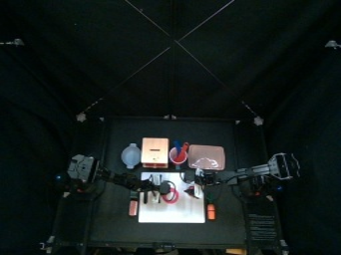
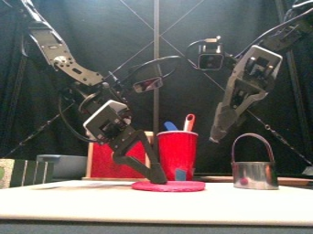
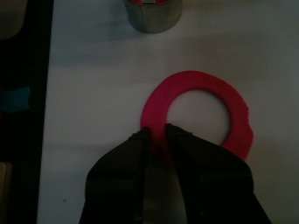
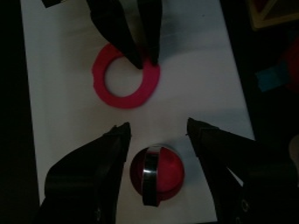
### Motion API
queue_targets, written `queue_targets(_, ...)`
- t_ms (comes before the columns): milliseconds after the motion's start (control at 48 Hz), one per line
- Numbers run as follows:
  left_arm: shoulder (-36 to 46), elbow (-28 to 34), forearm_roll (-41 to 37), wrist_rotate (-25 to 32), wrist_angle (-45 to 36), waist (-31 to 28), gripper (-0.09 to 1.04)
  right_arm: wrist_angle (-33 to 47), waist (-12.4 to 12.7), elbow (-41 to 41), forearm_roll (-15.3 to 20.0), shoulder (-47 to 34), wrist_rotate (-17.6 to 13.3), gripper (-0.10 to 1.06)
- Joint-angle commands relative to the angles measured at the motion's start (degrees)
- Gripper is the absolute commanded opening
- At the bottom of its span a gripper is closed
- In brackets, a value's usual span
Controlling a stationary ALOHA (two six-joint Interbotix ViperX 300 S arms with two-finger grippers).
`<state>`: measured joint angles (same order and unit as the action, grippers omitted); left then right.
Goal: Get the cutter from the drawer then cut the dough then place the extra dough in the bowl
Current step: Place the extra dough in the bowl
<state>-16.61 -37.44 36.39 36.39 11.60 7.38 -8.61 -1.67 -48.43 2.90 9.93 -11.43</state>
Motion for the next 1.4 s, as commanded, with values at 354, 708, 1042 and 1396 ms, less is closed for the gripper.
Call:
queue_targets(354, 3.96, 0.44, -1.14, 0.18, -0.44, -0.18, 0.58, 0.44, 0.26, 1.49, -0.09, 0.70, -0.18, 0.88)
queue_targets(708, 20.04, -3.08, -5.19, 0.18, 0.18, -1.58, 0.58, 0.44, 0.26, 1.85, -0.97, 0.70, 0.18, 0.88)
queue_targets(1042, 34.19, -9.32, -9.05, 0.26, 0.62, -11.95, 0.58, 0.44, 0.26, 1.76, -1.93, 0.62, -0.26, 0.88)
queue_targets(1396, 54.32, -19.78, -14.50, 0.35, 0.35, -22.15, 0.58, 0.44, 0.18, 1.32, -2.02, 0.62, -0.18, 0.88)
